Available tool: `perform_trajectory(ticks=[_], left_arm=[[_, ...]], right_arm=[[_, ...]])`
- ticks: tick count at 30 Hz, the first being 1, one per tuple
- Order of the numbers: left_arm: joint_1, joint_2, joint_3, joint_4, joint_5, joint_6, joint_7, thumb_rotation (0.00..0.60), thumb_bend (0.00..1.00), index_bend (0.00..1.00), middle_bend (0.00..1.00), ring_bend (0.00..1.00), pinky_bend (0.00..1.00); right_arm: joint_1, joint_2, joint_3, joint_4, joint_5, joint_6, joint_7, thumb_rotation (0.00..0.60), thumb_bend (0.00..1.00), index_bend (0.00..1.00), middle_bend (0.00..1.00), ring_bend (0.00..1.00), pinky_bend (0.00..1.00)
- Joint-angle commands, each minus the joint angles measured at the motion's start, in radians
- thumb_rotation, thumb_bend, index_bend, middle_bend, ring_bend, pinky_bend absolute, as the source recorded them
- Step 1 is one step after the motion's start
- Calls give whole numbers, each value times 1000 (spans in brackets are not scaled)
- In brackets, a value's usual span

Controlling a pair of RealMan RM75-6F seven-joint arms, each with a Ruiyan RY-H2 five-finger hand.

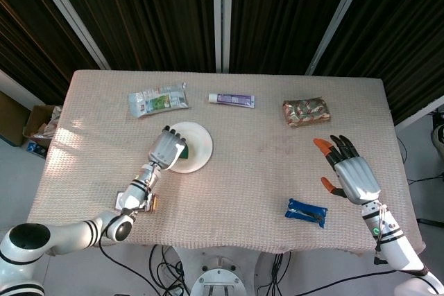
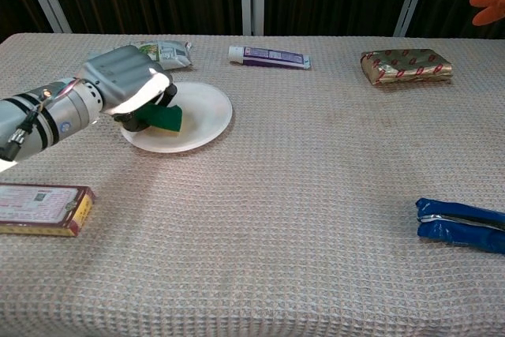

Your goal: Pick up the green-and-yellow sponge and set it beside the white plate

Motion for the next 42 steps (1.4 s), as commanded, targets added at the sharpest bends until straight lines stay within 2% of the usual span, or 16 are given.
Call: perform_trajectory(ticks=[1,7,18,24,29,37,42], left_arm=[[-3,18,-19,-41,6,27,-7,600,338,569,494,419,379],[-36,24,-34,-63,-17,6,46,600,337,569,495,418,380],[-69,-37,5,20,-77,-45,152,600,339,576,495,419,380],[-45,15,-25,-58,-73,34,113,600,340,583,495,419,380],[-38,47,-7,-100,-66,52,142,600,339,587,495,419,380],[-66,-26,42,-33,-99,-4,238,600,348,587,497,418,382],[-79,-61,41,3,-107,-3,268,600,352,592,497,418,383]], right_arm=[[-3,1,0,0,0,3,1,600,231,1,137,0,0],[-10,1,-2,7,0,8,9,600,232,1,137,0,0],[-17,2,-4,19,1,10,23,600,232,1,136,0,0],[-19,1,-3,19,-6,17,26,600,231,1,136,0,0],[-20,1,-3,18,-8,16,25,600,231,1,136,0,0],[-22,0,-3,21,1,11,23,600,231,1,136,0,0],[-24,1,0,20,1,15,24,600,231,1,137,0,0]])
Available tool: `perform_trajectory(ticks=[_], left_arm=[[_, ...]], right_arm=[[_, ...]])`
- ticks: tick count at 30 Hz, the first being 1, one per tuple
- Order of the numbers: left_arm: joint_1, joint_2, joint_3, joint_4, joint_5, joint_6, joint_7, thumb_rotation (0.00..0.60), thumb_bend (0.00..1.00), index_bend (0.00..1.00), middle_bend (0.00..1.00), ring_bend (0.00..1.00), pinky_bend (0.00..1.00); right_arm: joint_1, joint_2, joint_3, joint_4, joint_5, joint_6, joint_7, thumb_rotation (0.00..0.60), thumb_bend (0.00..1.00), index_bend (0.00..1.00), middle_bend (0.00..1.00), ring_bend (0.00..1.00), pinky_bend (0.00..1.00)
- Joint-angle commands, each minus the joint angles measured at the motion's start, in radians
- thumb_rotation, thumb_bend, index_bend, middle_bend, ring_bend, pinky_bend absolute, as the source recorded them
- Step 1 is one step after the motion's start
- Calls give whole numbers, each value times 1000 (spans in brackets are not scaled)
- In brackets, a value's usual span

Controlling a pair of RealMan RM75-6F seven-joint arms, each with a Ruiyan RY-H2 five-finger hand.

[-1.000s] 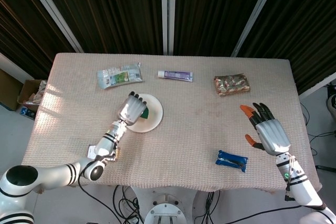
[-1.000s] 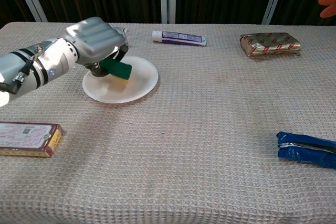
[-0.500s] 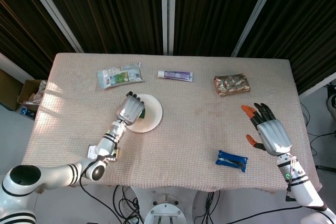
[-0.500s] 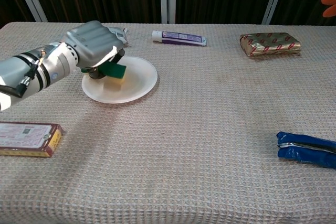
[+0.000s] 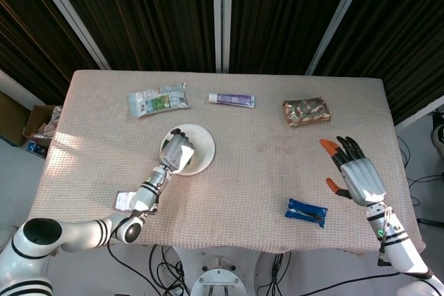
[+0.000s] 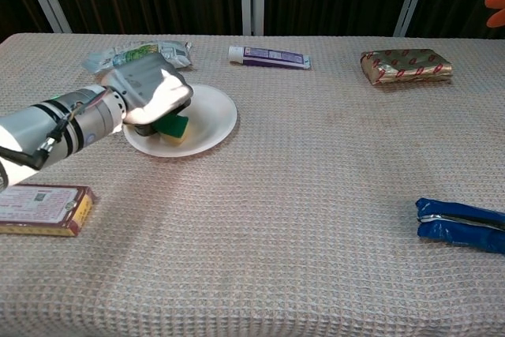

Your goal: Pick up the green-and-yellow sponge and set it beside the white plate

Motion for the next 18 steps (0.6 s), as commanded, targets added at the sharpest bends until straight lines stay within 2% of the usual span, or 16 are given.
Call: perform_trajectory(ticks=[1,5,12,18], left_arm=[[-6,-8,-3,8,-3,5,4,600,353,592,498,418,383],[10,24,-27,-41,2,45,-43,600,353,593,498,419,385],[109,128,-89,-183,-21,141,-267,600,351,571,492,401,381],[156,166,-102,-150,-80,118,-376,600,336,431,423,346,350]], right_arm=[[-1,1,1,-1,0,2,0,600,231,1,137,0,0],[-5,3,2,-1,-1,9,5,600,231,1,137,0,0],[-9,5,-1,6,-8,14,19,600,230,1,137,0,0],[-10,0,-3,13,-16,14,30,600,231,1,136,0,0]])
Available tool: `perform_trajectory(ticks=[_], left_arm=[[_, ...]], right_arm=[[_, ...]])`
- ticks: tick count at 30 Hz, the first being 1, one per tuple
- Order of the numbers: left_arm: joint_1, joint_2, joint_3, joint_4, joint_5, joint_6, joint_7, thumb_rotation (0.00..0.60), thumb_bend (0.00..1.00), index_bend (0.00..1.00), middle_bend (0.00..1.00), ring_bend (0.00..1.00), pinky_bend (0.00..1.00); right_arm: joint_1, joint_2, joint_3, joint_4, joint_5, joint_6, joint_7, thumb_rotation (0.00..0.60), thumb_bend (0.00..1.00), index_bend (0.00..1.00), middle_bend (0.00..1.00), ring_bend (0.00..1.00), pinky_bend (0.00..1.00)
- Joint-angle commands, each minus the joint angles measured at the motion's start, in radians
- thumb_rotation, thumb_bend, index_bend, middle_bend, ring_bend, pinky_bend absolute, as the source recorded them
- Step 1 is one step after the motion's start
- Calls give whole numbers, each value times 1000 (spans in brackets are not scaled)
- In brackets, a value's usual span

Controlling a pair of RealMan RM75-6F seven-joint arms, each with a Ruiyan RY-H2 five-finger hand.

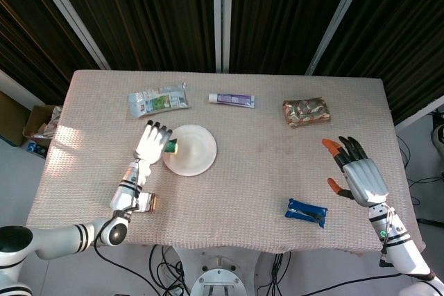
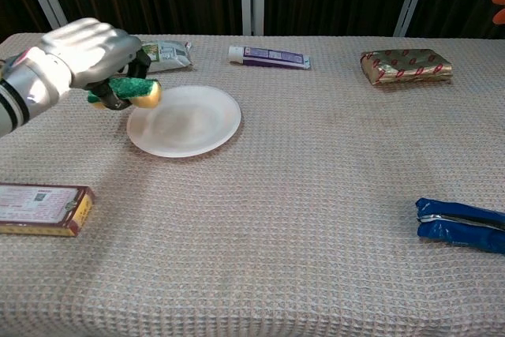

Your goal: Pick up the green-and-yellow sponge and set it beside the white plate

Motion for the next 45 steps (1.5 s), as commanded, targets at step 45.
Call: perform_trajectory(ticks=[45], left_arm=[[671,564,177,-331,404,551,-714,600,18,155,97,78,136]], right_arm=[[-175,82,-20,9,38,185,111,600,231,1,136,0,0]])
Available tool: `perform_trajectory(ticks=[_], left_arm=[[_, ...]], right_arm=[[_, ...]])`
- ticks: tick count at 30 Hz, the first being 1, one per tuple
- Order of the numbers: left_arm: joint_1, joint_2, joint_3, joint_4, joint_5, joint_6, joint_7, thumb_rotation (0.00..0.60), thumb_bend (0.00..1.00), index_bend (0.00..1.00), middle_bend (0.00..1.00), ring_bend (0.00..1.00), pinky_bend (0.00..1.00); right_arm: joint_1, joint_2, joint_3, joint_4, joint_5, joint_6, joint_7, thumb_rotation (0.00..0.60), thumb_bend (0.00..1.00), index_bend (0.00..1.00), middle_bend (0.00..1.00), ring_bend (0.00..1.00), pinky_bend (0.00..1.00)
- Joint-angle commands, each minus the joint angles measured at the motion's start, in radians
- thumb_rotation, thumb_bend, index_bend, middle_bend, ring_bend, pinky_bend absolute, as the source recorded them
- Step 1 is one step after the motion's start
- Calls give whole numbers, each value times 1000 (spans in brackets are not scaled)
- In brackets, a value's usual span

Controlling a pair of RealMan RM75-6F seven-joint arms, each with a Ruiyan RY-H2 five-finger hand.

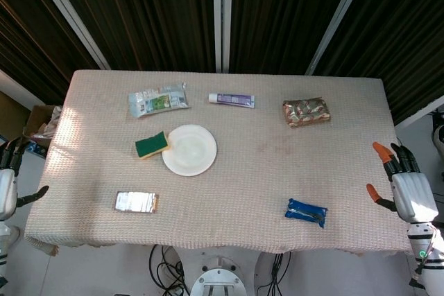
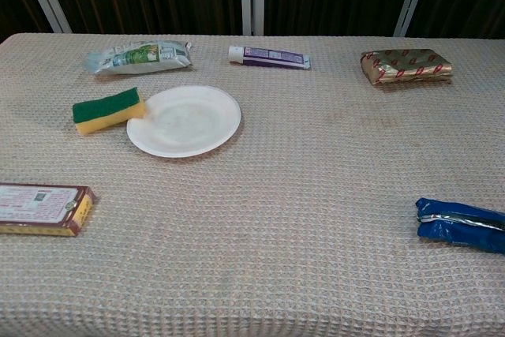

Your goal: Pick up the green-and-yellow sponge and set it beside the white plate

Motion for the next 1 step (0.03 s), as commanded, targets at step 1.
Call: perform_trajectory(ticks=[1], left_arm=[[35,-4,31,-6,61,40,-17,600,18,160,101,82,137]], right_arm=[[-12,-4,-6,5,-2,9,13,600,231,4,136,0,0]])
